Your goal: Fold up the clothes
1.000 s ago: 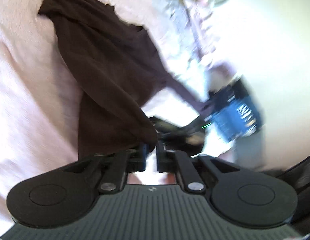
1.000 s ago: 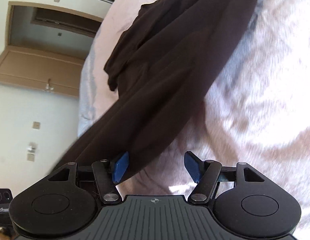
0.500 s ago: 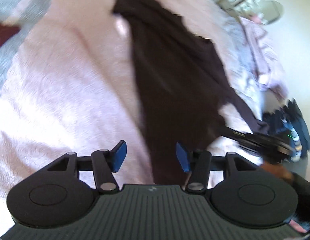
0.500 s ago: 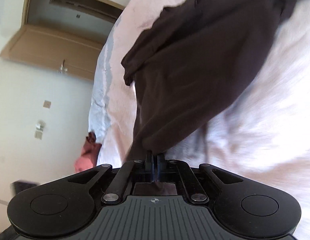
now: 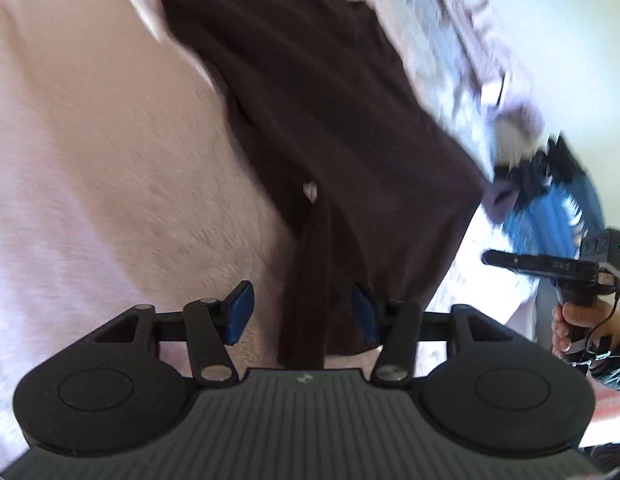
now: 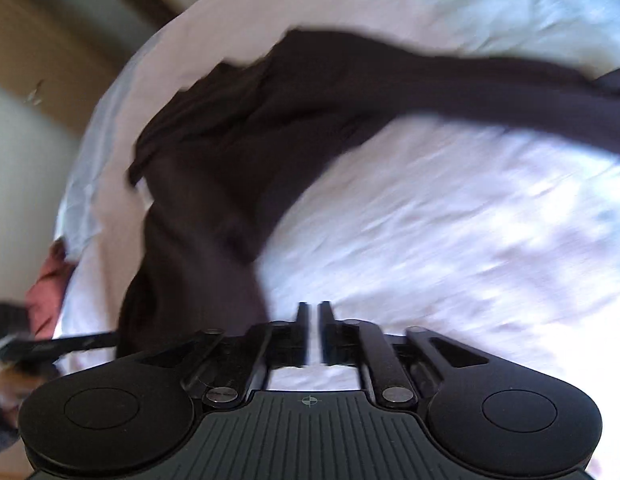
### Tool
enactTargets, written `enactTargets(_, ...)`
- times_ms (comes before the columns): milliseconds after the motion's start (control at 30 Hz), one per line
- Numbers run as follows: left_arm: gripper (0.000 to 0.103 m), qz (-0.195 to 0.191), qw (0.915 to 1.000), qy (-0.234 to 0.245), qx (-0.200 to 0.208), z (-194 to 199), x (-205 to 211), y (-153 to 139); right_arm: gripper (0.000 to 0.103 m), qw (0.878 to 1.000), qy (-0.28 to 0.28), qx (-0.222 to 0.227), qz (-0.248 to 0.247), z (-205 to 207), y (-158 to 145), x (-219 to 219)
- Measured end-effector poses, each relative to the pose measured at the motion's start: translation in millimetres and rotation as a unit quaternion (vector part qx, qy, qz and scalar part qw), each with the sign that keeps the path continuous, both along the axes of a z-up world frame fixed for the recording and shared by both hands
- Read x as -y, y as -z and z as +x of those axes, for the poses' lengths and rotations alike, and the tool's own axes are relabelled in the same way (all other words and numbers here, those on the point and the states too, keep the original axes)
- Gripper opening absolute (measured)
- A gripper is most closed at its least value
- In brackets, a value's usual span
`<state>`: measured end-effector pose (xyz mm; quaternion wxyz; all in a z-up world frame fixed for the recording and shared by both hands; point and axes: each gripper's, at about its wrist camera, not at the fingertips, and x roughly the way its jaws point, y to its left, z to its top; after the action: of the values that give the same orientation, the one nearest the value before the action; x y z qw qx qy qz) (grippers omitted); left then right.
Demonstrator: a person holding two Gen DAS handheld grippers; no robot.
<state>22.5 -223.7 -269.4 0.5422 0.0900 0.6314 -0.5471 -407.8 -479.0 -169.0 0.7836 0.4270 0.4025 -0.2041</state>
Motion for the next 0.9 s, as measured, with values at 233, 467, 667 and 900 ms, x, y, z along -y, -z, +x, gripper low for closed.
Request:
enactTargets(233, 0.001, -0.003, 0.9926, -0.072, 0.098, 40, -87, -109, 0.064, 0.997, -0.031, 0.047, 0.052, 32, 37, -21)
enactTargets(467, 0.001, 0.085, 0.9715, -0.15, 0.162, 100, -136, -115, 0.064, 0.993, 0.01, 0.087, 0.074, 54, 62, -19)
enactTargets(667, 0.001, 0.066, 0.9819, -0.124, 0.126, 121, -121, -105, 0.064, 0.988, 0.038, 0.122, 0.088, 79, 80, -27)
enactTargets(900, 0.001, -0.019, 0.9923, -0.105, 0.063, 133, -120, -166, 0.064, 0.985, 0.02, 0.133, 0.104, 100, 79, -54)
